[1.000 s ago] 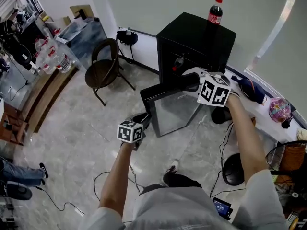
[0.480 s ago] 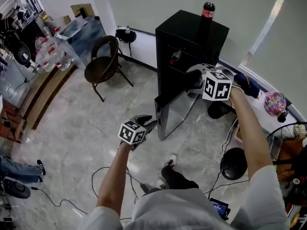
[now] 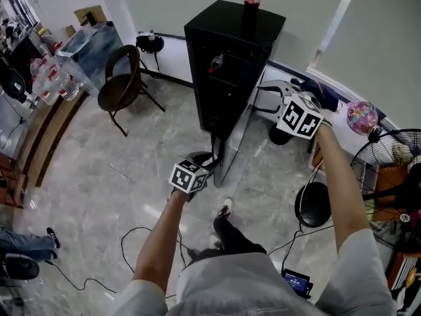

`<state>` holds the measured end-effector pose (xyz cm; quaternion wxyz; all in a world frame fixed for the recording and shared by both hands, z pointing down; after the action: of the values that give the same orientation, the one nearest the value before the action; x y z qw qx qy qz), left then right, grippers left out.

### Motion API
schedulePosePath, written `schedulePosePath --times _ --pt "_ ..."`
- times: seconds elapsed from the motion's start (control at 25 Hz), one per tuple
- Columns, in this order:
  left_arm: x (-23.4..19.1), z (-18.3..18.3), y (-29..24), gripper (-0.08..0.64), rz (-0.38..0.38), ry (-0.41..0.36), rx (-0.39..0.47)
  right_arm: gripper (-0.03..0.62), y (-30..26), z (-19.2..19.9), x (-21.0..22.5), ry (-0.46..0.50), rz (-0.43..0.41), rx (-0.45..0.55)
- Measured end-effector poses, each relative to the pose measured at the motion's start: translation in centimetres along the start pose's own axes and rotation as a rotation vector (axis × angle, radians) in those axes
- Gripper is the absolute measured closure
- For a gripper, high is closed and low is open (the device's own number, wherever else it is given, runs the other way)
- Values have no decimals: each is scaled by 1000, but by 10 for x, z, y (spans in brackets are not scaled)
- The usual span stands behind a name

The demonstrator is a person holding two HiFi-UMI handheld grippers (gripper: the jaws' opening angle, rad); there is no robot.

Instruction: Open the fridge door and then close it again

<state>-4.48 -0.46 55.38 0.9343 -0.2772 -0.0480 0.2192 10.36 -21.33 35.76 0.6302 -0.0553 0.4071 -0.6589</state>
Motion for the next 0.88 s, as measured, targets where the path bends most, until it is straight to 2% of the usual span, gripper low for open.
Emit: schedulePosePath --times 0.08,0.16,0.24,0.36,0.52,0.72,0.88 --pt "11 -1 -5 436 2 17 7 331 23 22 -14 -157 92 54" --pt "22 -2 -9 440 7 24 13 339 43 40 -32 -266 186 73" --pt "31 -3 -13 442 10 33 22 341 61 50 -54 -375 235 133" --pt "48 -6 -22 443 12 56 42 339 87 55 -90 -522 255 241" --pt "69 -13 -37 443 30 77 68 328 112 56 -123 -668 269 346" --pt "91 -24 -56 443 65 104 92 305 124 60 -136 -824 278 445" --pt "109 -31 -72 443 67 120 104 295 128 61 -142 -892 255 496"
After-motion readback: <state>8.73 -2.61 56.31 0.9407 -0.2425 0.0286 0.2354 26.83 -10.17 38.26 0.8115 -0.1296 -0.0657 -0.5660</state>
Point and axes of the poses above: the fingertips, and each gripper's own axes: y backward along the fingers, x to its right, z out of its underside, the point moved 10 cm from there along y, backward along the fingers, and after that the axes turned 14 degrees about -y, right-handed, at the moved point
